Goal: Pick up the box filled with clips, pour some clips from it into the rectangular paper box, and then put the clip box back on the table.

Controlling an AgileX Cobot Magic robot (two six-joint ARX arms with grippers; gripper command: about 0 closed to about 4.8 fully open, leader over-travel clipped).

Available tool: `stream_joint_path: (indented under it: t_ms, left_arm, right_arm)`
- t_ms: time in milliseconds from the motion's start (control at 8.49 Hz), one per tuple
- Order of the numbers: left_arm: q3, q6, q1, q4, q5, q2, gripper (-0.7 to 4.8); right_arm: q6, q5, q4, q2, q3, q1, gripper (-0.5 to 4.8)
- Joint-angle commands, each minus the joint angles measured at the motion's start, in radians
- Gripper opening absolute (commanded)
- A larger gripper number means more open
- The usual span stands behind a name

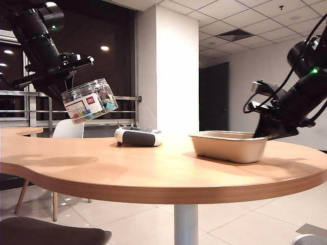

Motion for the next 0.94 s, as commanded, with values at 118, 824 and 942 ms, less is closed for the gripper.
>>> stream_joint_path:
  t_ms: [118, 824, 942]
  left_arm:
    - [0.007, -0.004, -0.001, 0.016, 0.011, -0.009, -0.06]
    - [0.011, -0.003, -0.001, 0.017, 0.031, -0.009, -0.06]
    - [0.012, -0.003, -0.001, 0.017, 0.041, -0.009, -0.06]
  right_arm:
    - [-0.025, -0.164, 0.008, -0.001, 0.002, 0.106, 0.62]
    - [-0.023, -0.201, -0.01, -0.002, 0.002, 0.201, 1.45]
    - [-0.023, -0.201, -0.01, -0.006, 0.002, 0.201, 2.36]
